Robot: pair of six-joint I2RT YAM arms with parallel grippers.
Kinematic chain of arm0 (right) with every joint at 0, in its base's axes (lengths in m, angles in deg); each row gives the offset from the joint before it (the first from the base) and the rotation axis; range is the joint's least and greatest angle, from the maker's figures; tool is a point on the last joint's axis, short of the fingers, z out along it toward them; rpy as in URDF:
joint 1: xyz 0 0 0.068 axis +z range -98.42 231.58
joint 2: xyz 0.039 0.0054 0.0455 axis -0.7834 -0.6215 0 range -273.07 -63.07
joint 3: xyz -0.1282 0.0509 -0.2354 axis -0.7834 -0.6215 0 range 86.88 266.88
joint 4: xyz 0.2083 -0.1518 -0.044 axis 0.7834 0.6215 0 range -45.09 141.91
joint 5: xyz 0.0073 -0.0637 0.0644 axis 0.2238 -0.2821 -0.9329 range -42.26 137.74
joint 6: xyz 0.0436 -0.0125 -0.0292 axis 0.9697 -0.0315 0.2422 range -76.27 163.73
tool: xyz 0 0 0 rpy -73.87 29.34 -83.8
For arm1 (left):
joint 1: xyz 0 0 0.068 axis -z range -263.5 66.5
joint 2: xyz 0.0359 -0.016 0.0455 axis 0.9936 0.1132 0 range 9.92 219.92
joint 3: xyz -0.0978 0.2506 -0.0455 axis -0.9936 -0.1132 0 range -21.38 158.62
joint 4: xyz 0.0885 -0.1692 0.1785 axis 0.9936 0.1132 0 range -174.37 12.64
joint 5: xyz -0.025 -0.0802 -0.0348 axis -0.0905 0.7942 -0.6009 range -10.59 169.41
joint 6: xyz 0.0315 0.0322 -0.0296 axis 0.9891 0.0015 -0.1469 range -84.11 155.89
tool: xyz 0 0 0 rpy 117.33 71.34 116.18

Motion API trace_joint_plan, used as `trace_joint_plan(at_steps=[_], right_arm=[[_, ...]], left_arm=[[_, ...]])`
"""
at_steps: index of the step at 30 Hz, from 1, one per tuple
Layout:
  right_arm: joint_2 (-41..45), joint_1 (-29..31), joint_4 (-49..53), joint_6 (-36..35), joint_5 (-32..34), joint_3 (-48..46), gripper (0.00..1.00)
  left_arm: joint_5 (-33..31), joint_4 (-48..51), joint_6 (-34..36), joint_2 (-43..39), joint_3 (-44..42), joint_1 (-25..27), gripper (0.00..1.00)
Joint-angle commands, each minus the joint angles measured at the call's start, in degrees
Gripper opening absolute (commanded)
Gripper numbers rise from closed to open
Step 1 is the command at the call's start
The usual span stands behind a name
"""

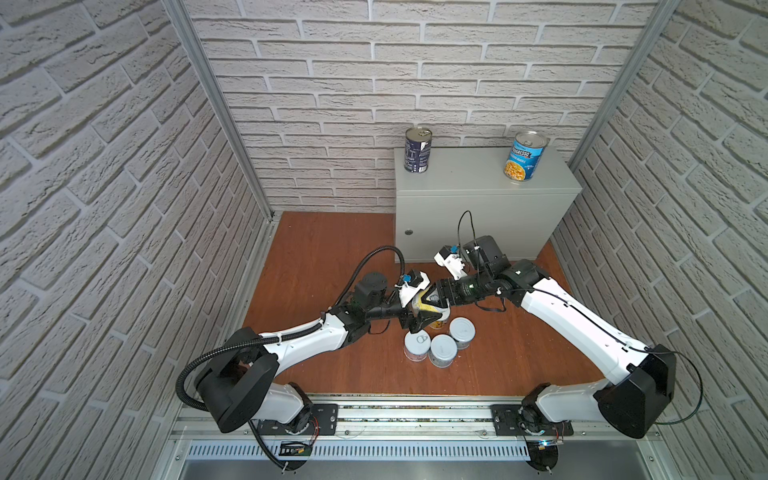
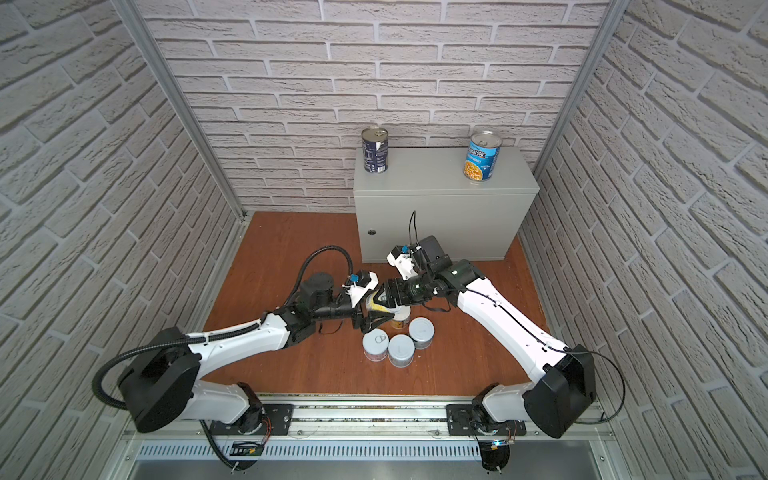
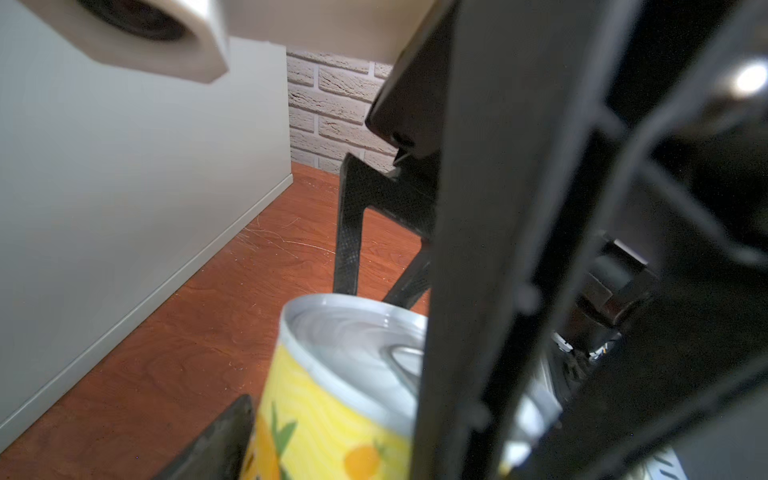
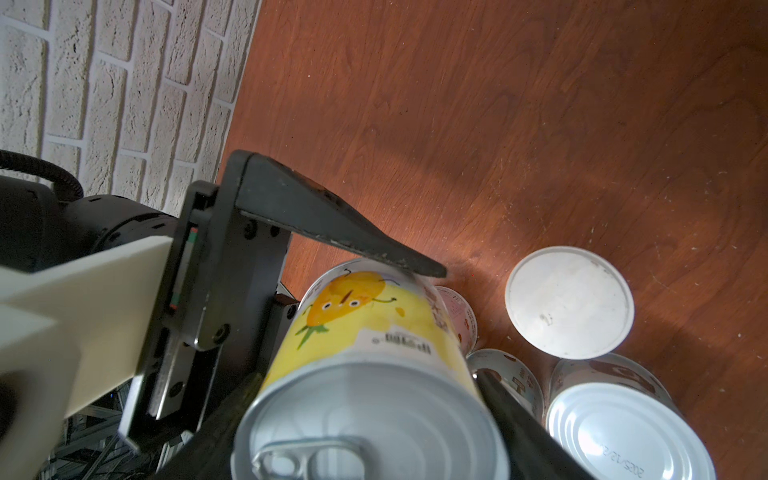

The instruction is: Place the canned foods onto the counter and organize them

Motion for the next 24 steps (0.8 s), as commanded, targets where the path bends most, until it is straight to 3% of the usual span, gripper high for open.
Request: trace_joint_plan(at_steps=[1, 14, 24], right_arm=[[2.19, 0.08, -4.51, 0.88, -2.84, -0.62, 0.06], [2.63, 0.01, -4.12, 0.88, -2.67, -1.23, 0.06], [2.71, 0.02, -4.10, 0.97, -1.20, -2.27, 0.06]], left_arm=[[1.57, -4.37, 0.72, -0.01, 1.64, 0.27, 0.85], [0.35, -4.71, 0.70, -0.03, 1.47, 0.37, 0.68], [-6.04, -4.23, -3.84, -0.01, 2.16, 0.36, 0.58]])
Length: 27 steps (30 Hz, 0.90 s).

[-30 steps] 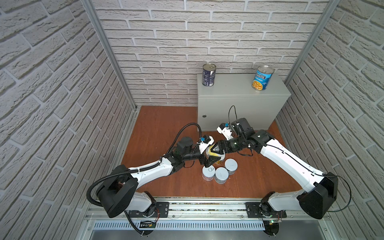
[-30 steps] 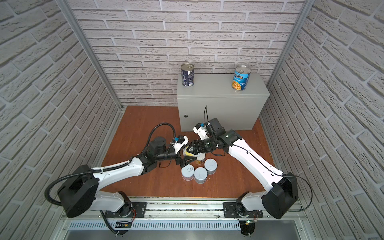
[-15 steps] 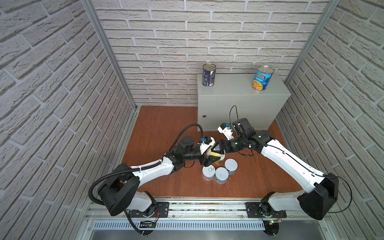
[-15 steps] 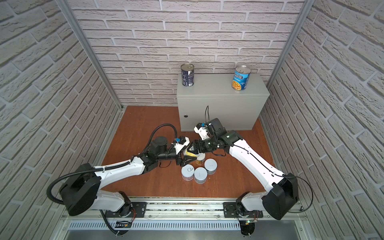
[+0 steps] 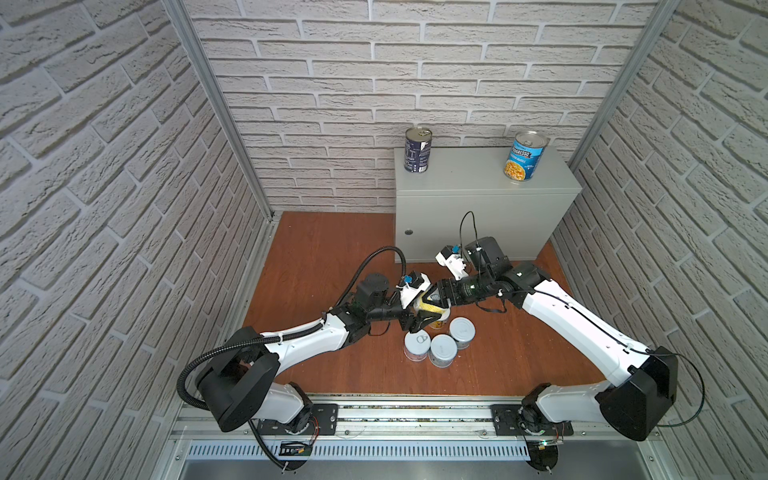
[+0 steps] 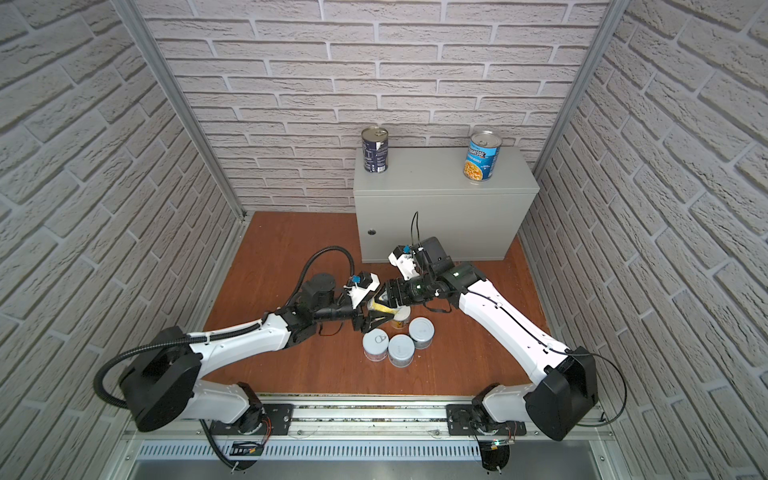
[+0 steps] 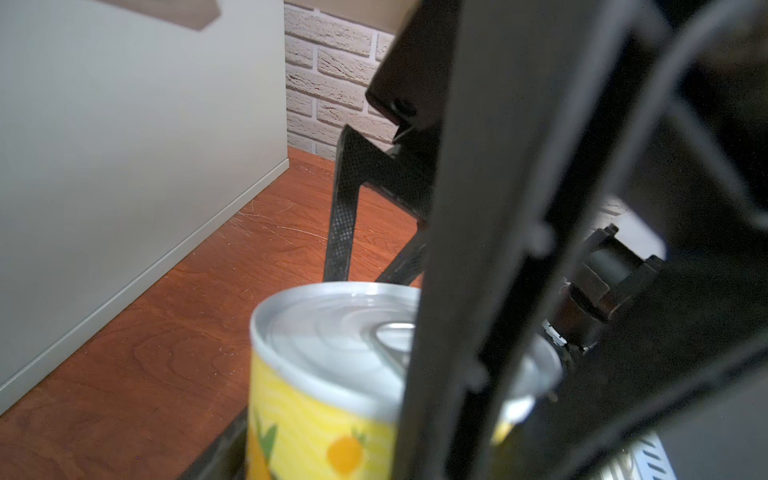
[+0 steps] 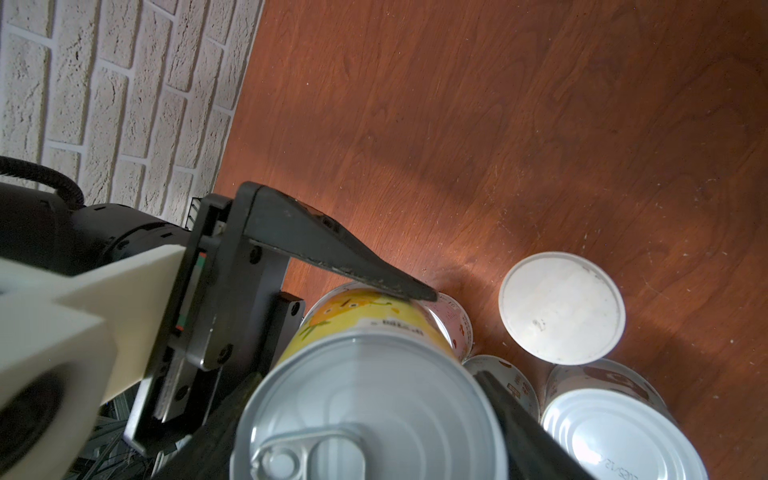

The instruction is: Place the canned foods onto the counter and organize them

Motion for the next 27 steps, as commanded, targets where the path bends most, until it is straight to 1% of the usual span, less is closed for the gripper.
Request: trace_joint_plan(at_steps=[1, 2, 5, 10, 13, 19, 25, 27], right_arm=[[2.04, 0.45, -2.46, 0.55, -1.42, -1.02, 0.08], [2.06, 0.47, -2.49, 0.46, -1.41, -1.11, 0.11], [2.03, 0.51, -3.12, 0.55, -1.76, -1.53, 0.28], [2.26, 0.49, -3.95, 0.76, -2.03, -2.33, 0.47], [2.72, 0.49, -3.89, 0.73, -1.64, -2.69, 0.56], [4.16, 0.45, -3.77, 0.44, -0.74, -3.56, 0.69], [4.68, 0.50, -3.02, 0.11, 0.64, -3.75, 0.75], [4.70, 0.52, -2.73, -0.12, 0.93, -3.75, 0.80]], left_arm=[[-5.49, -5.28, -2.59, -0.23, 2.25, 0.23, 0.57], [-6.48, -5.16, -3.06, -0.28, 2.30, 0.23, 0.56], [-8.70, -5.06, -3.83, -0.31, 2.42, 0.23, 0.55], [-10.28, -5.28, -4.79, -0.58, 2.78, 0.23, 0.54], [-11.06, -5.49, -5.15, -0.75, 2.79, 0.23, 0.54], [-13.11, -5.06, -5.57, -0.94, 2.49, 0.23, 0.54], [-14.27, -5.37, -6.13, -0.94, 2.33, 0.23, 0.53], [-14.59, -5.32, -6.13, -1.06, 2.21, 0.21, 0.53]])
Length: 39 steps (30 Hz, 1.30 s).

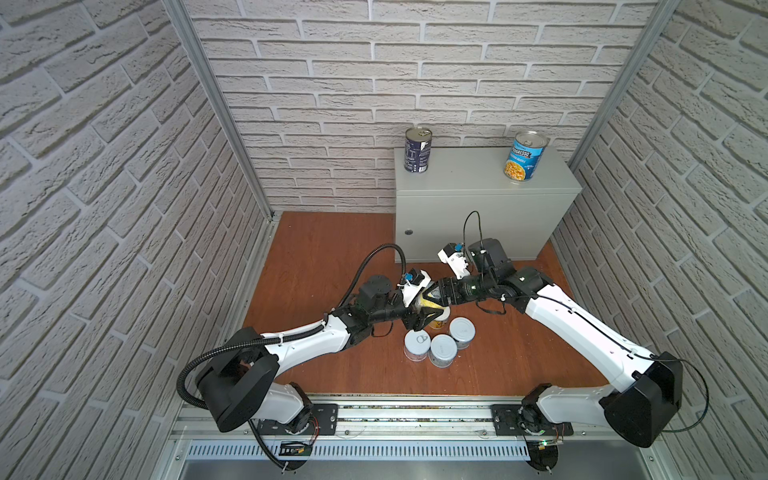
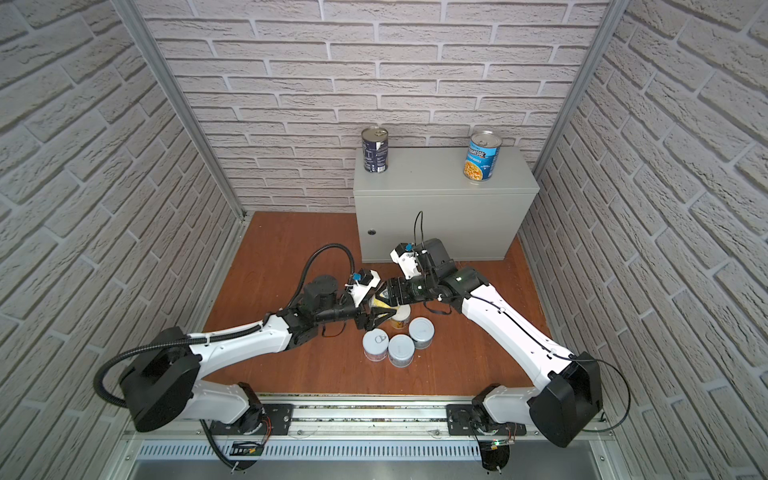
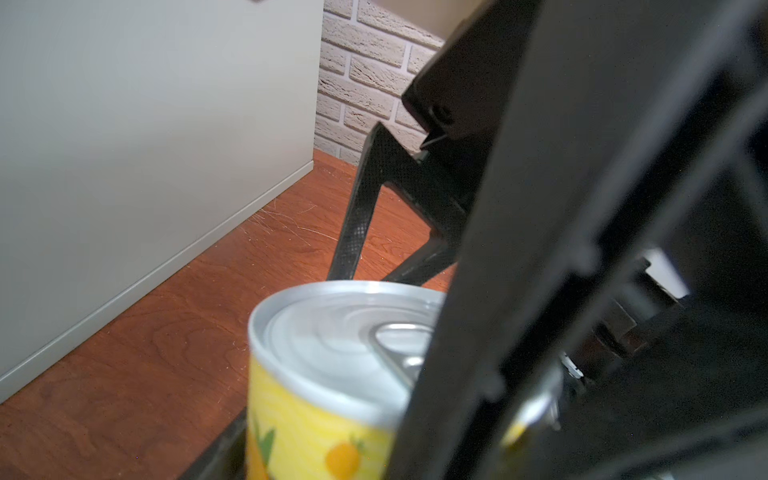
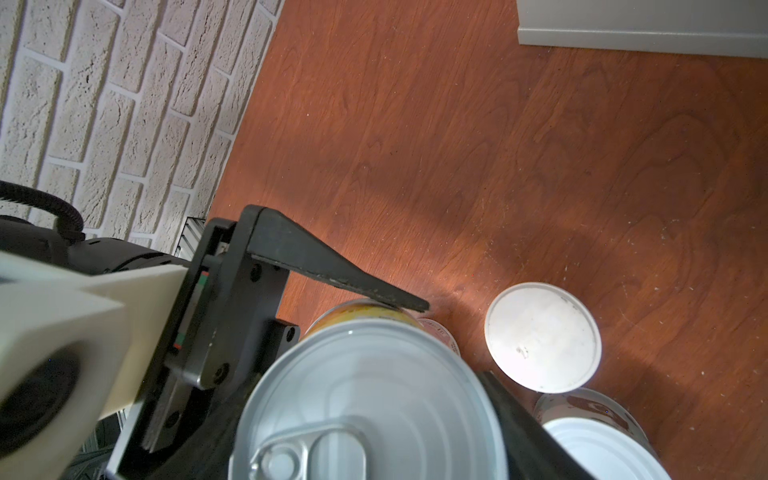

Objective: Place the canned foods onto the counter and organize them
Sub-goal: 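Open the right gripper and draw it back while the left gripper holds the yellow can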

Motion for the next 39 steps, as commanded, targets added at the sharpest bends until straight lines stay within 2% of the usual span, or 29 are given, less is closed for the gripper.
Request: trace_joint_plan(at_steps=[1, 12, 21, 30, 39], right_arm=[[2.56, 0.64, 2.69, 0.00, -1.30, -0.91, 0.83], [3.71, 0.67, 3.22, 0.06, 0.24, -1.30, 0.85], [6.54, 0.58, 2.74, 0.92, 3.42, -5.14, 0.85], [12.87, 0.63, -0.87, 2.99, 5.71, -9.86, 0.85], [20.21, 0.71, -5.80, 4.55, 6.09, -15.06, 0.85]], left_arm=[[-8.34, -4.52, -1.74, -1.02, 2.02, -1.24, 0.53], [-9.89, -4.34, -2.00, -1.29, 1.68, -1.27, 0.53], [-11.93, -3.15, -1.55, -2.68, 1.32, -1.41, 0.53], [-12.99, -2.71, -2.25, -3.03, 1.85, -1.59, 0.53], [-11.41, -2.23, -5.13, -3.31, 3.32, -1.47, 0.52]])
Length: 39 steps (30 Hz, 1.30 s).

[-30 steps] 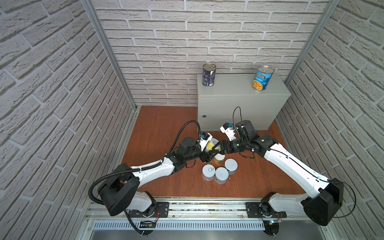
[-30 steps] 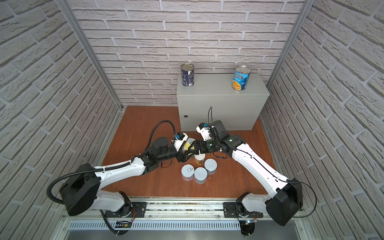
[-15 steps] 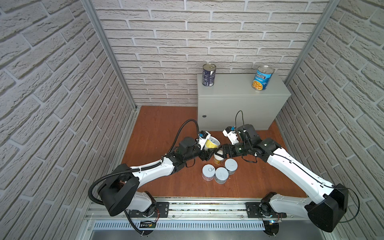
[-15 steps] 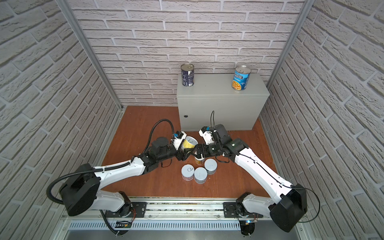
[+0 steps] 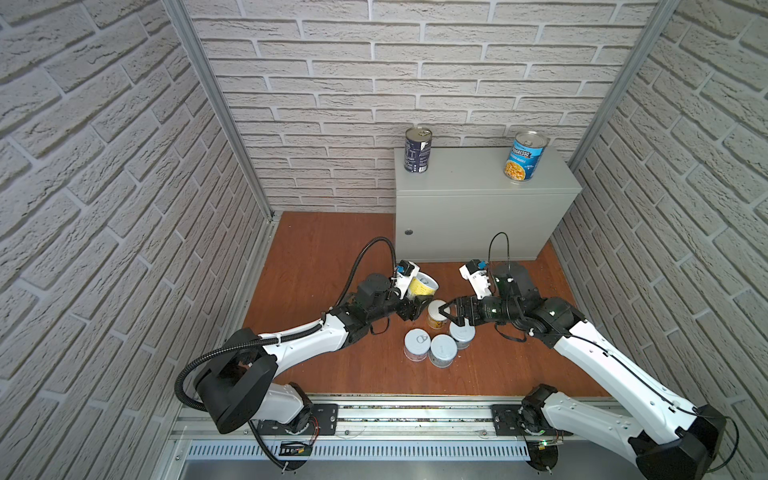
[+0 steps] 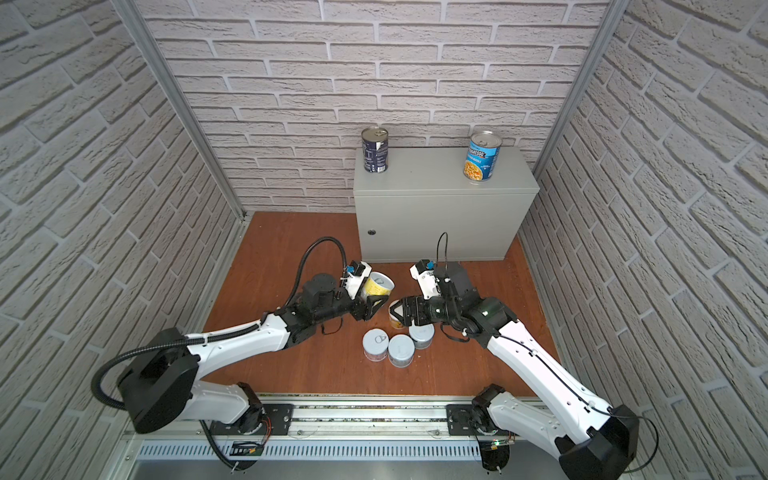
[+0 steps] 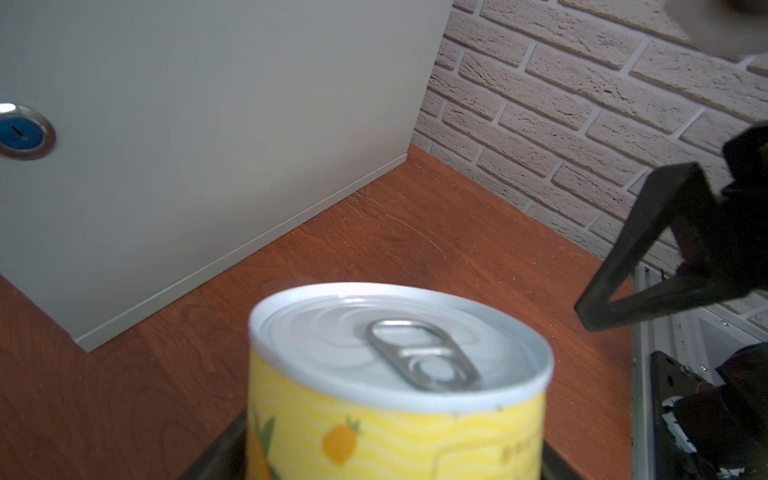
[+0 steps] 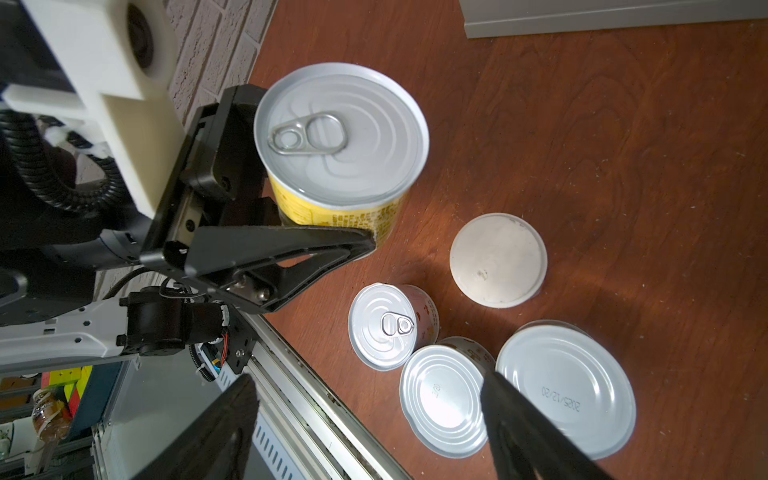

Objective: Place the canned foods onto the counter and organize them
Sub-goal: 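Open the right gripper and draw it back while the left gripper holds the yellow can, then lift the yellow pineapple can with the left gripper toward the cabinet top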

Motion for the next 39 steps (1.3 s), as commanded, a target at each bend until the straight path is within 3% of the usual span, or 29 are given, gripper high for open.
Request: trace_joint_plan(at_steps=[1, 10, 22, 29, 39], right_arm=[[3.14, 0.38, -4.46, 0.97, 0.95, -1.92, 0.85], [14.12, 0.34, -11.53, 4.73, 2.72, -11.81, 0.89], [19.63, 0.35, -14.52, 6.35, 4.45, -16.11, 0.89], [22.72, 0.42, -19.38, 9.21, 3.87, -18.48, 0.89], [28.76, 0.42, -22.50, 9.19, 7.57, -22.20, 0.90]], left_arm=[[0.95, -5.36, -1.79, -2.93, 3.45, -0.21, 0.52], [-2.67, 1.58, -2.06, -6.35, 6.15, 0.50, 0.50], [-6.01, 5.35, -2.55, -10.59, 7.89, 1.28, 0.46], [-8.23, 13.96, 4.38, -9.69, 18.58, 1.24, 0.45], [-4.22, 11.50, 8.27, -1.66, 32.83, 0.78, 0.45]])
